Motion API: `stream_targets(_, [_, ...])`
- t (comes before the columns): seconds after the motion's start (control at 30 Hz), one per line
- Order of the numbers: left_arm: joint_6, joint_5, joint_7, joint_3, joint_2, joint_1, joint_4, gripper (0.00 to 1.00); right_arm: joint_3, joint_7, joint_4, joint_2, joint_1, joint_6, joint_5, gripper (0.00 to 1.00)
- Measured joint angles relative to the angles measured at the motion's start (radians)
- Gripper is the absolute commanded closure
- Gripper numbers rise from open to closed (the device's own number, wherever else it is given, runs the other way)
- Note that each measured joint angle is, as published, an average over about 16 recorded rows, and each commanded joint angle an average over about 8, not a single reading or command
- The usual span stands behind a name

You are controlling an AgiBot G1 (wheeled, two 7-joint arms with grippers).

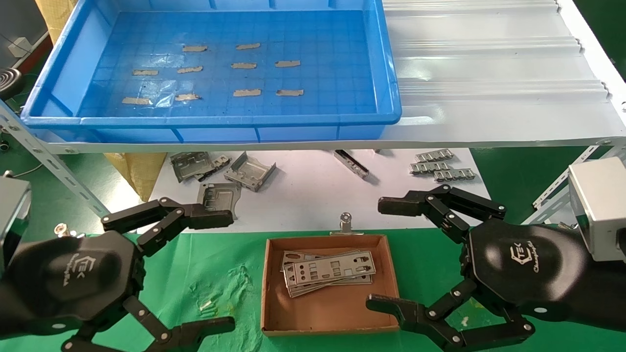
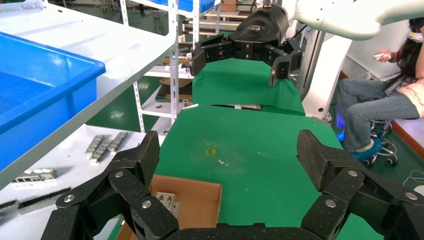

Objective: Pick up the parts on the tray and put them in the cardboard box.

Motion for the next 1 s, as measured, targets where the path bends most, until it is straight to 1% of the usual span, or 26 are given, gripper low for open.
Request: stream_targets(1.0, [0.0,0.0,0.0,0.0,0.0,0.0,0.0,0.0,0.0,0.0,0.0,0.0,0.0,0.0,0.0,0.0])
